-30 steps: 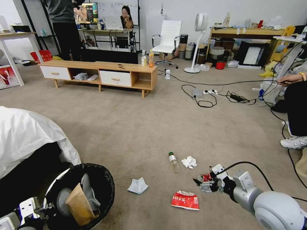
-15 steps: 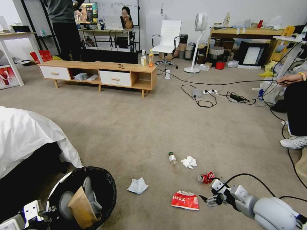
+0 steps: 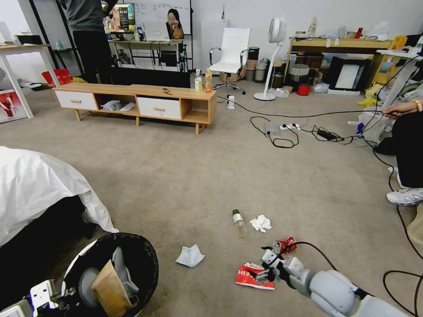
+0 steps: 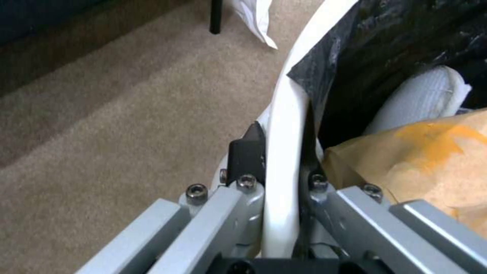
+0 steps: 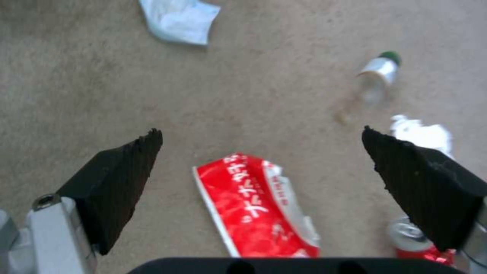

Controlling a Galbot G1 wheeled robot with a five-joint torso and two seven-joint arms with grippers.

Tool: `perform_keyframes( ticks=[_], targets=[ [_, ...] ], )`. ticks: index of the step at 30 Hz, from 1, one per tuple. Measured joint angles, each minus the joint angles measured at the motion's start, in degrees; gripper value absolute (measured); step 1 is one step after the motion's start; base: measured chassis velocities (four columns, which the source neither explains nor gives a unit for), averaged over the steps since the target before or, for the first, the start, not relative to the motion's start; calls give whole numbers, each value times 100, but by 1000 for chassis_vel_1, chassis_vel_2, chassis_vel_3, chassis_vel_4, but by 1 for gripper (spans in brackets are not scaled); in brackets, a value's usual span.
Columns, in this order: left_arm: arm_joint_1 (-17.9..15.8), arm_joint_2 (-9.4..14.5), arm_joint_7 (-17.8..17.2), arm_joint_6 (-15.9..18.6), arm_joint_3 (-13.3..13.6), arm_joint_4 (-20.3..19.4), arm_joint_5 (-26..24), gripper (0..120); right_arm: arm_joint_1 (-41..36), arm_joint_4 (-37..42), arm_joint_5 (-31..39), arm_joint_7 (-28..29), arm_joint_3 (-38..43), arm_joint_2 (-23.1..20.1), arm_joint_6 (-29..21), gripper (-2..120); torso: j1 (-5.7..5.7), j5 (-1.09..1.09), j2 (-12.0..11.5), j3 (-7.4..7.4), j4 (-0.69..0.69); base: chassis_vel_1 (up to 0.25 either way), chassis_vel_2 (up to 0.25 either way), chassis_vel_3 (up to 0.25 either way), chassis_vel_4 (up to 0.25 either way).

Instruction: Pick up the trash bin and place the garbage on the floor into it.

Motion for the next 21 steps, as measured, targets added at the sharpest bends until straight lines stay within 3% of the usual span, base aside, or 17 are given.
perform_keyframes(
  ticks=[21],
  targets=[
    [-100, -58, 25, -10, 55, 243, 135, 2, 234, -1426, -341, 23, -452, 523, 620, 100, 0, 0, 0, 0, 0, 0, 0, 0, 0]
  ],
)
